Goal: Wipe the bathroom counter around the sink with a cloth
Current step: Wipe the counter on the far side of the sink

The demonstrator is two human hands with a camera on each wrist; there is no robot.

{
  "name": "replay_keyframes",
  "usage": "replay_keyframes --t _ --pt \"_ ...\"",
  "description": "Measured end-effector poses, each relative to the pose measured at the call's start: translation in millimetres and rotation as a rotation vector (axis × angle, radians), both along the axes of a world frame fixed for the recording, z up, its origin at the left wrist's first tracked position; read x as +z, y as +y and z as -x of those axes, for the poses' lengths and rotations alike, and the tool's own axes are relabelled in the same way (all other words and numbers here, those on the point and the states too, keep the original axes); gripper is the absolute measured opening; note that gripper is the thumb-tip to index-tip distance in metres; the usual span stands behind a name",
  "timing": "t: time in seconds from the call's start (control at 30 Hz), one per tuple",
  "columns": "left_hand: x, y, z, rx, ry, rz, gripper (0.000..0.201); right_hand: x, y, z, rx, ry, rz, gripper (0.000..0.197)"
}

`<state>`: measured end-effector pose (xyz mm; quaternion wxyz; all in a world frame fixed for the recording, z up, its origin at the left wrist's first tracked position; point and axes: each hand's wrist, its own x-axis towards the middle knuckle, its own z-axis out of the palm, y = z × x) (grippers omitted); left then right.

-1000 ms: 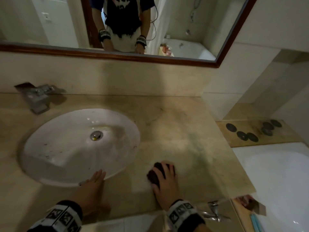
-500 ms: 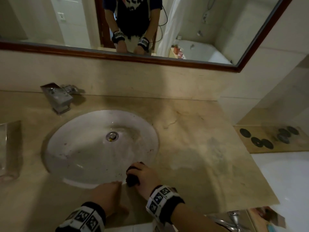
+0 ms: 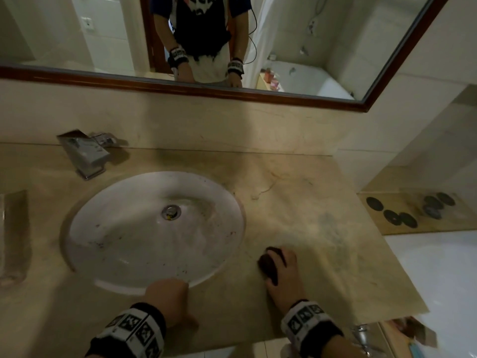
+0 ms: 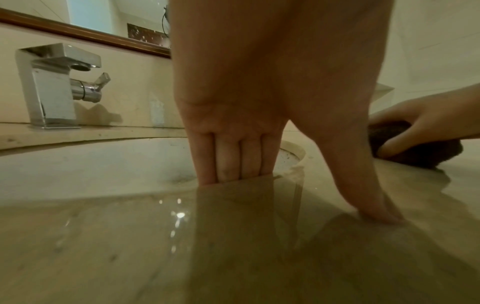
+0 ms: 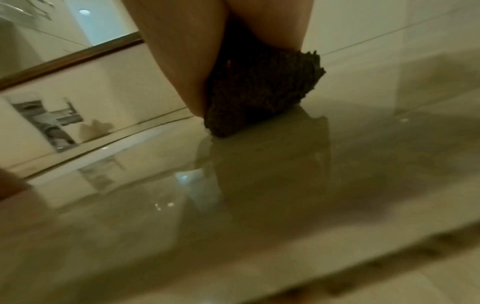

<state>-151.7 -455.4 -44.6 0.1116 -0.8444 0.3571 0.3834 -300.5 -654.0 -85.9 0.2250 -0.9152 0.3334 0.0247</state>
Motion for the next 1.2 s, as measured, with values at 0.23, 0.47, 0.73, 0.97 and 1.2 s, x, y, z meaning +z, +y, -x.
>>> replay_keyframes --t 0.23,0.47,0.73,0.97,1.2 --pt "-7.6 -24.9 -16.7 0.107 0.063 0.026 0.057 14.9 36.8 -61.5 0.55 -0.044 -0.08 0.033" --pt "18.0 -99.0 -62.7 0.258 -0.206 0.282 0.051 60.5 -84.3 -73.9 0.464 -0.144 -0.171 0.047" --pt "32.3 -222.0 -125.6 0.285 -0.269 0.296 0.054 72.3 -349.3 -91.8 0.003 0.012 0.088 0.084" --pt "-11.7 -276.8 -150.7 0.226 -0.142 0.188 0.06 52.0 -434.3 -119.5 -0.175 -0.105 -0.007 0.06" --pt "-16.2 -296.1 -163.1 0.237 -0.169 0.101 0.067 25.6 -448.0 -144.6 -0.232 -0.112 -0.05 0.037"
